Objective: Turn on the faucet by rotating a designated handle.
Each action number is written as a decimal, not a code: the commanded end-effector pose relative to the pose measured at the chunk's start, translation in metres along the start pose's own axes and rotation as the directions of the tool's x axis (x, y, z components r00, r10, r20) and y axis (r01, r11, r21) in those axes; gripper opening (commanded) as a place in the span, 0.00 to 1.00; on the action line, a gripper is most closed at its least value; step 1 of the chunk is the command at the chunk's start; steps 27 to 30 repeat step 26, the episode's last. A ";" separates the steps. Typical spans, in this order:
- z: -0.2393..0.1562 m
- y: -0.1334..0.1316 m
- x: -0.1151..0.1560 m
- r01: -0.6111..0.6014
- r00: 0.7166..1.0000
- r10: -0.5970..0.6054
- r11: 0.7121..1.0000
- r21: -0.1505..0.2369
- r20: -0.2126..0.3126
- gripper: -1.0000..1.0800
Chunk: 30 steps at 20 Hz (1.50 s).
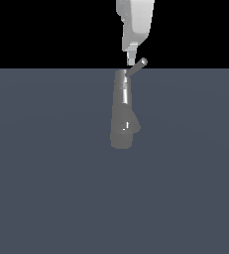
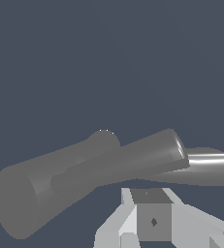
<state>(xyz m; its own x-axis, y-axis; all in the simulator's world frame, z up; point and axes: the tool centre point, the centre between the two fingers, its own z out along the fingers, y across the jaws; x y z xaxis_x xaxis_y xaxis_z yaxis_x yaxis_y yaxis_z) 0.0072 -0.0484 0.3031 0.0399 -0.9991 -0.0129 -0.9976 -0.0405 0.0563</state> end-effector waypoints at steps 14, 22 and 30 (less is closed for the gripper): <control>0.016 -0.028 0.057 -0.031 1.000 0.031 1.000 -0.003 -0.004 0.00; 0.023 -0.042 0.082 -0.041 0.999 0.041 0.999 -0.004 -0.005 0.00; 0.025 -0.047 0.091 -0.045 0.999 0.045 0.999 -0.004 -0.006 0.00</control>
